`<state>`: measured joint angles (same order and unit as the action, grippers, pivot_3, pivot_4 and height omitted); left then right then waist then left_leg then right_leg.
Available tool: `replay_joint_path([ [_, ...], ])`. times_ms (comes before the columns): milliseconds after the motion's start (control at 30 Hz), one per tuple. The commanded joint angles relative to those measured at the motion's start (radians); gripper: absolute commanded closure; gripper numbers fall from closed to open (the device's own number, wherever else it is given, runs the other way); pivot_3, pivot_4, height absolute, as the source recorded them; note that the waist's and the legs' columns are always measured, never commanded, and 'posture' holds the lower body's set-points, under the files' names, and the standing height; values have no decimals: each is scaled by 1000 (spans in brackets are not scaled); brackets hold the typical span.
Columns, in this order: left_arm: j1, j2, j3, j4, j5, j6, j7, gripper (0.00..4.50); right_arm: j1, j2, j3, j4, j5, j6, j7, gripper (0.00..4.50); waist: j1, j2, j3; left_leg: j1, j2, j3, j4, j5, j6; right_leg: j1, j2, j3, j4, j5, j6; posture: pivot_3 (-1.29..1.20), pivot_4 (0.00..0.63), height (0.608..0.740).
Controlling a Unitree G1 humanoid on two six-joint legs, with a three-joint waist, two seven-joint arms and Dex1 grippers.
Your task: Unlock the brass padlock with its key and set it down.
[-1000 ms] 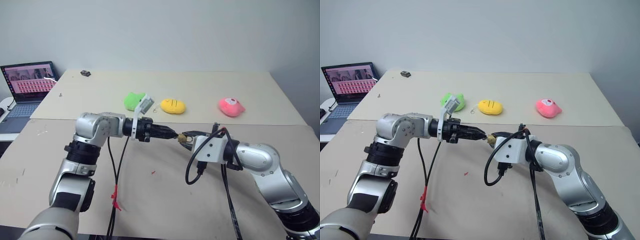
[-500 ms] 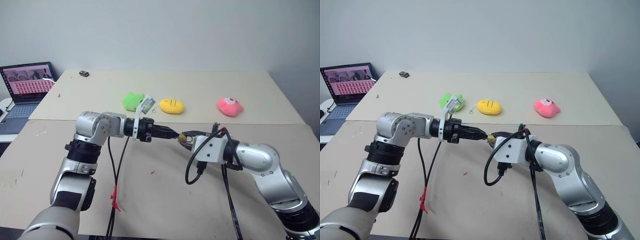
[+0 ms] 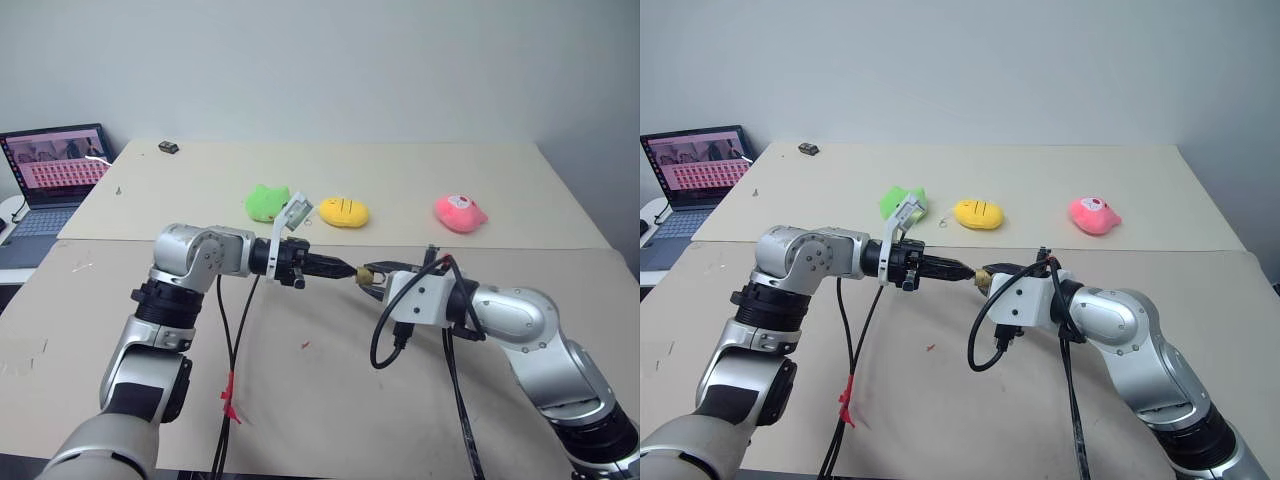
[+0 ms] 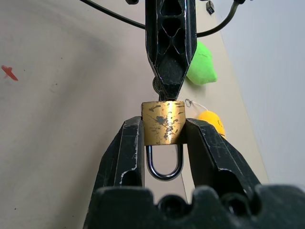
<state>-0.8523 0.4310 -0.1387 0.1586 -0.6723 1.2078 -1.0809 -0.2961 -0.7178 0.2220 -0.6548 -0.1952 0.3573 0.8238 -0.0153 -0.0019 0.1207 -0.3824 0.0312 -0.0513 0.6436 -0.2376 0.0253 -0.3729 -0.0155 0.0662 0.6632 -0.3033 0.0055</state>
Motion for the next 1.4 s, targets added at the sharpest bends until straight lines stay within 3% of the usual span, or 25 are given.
replay_joint_path([
  [33,-11,19,0,-43,-31,-2,-41,4474,-18,2,-20,-23,-7,-6,-17,3573,0,0,0,0,0,0,0,0,0,0,0,0,0,0,0,0,150,660],
  [400,14,66,-100,-70,65,-177,-93,4474,-21,3,-21,-19,-6,-9,-20,3573,1,0,0,0,0,0,0,0,0,0,0,0,0,0,0,0,150,660],
  [800,54,82,-181,-105,242,-531,-153,4474,-23,7,-19,-18,-9,-7,-21,3573,0,0,0,0,0,0,0,0,0,0,0,0,0,0,-1,0,150,660],
  [933,53,69,-158,-117,214,-518,-157,4474,-25,7,-17,-16,-9,-8,-21,3573,1,0,0,0,0,0,0,0,0,0,0,0,0,0,0,0,150,660],
  [1167,22,47,-99,-79,112,-242,-98,4474,-25,9,-17,-15,-9,-10,-21,3573,-1,0,0,0,0,0,0,0,0,0,0,0,0,-1,1,0,150,660],
  [1267,-7,13,-7,-70,3,-92,-75,3759,-25,9,-17,-14,-9,-12,-22,3573,-1,0,0,0,0,0,0,0,0,0,0,0,0,-1,2,0,150,660],
  [1400,-50,-26,84,-36,-69,45,-6,2118,-26,9,-16,-14,-9,-11,-23,3573,0,0,0,0,0,0,0,0,0,0,0,0,0,-1,1,0,150,660],
])
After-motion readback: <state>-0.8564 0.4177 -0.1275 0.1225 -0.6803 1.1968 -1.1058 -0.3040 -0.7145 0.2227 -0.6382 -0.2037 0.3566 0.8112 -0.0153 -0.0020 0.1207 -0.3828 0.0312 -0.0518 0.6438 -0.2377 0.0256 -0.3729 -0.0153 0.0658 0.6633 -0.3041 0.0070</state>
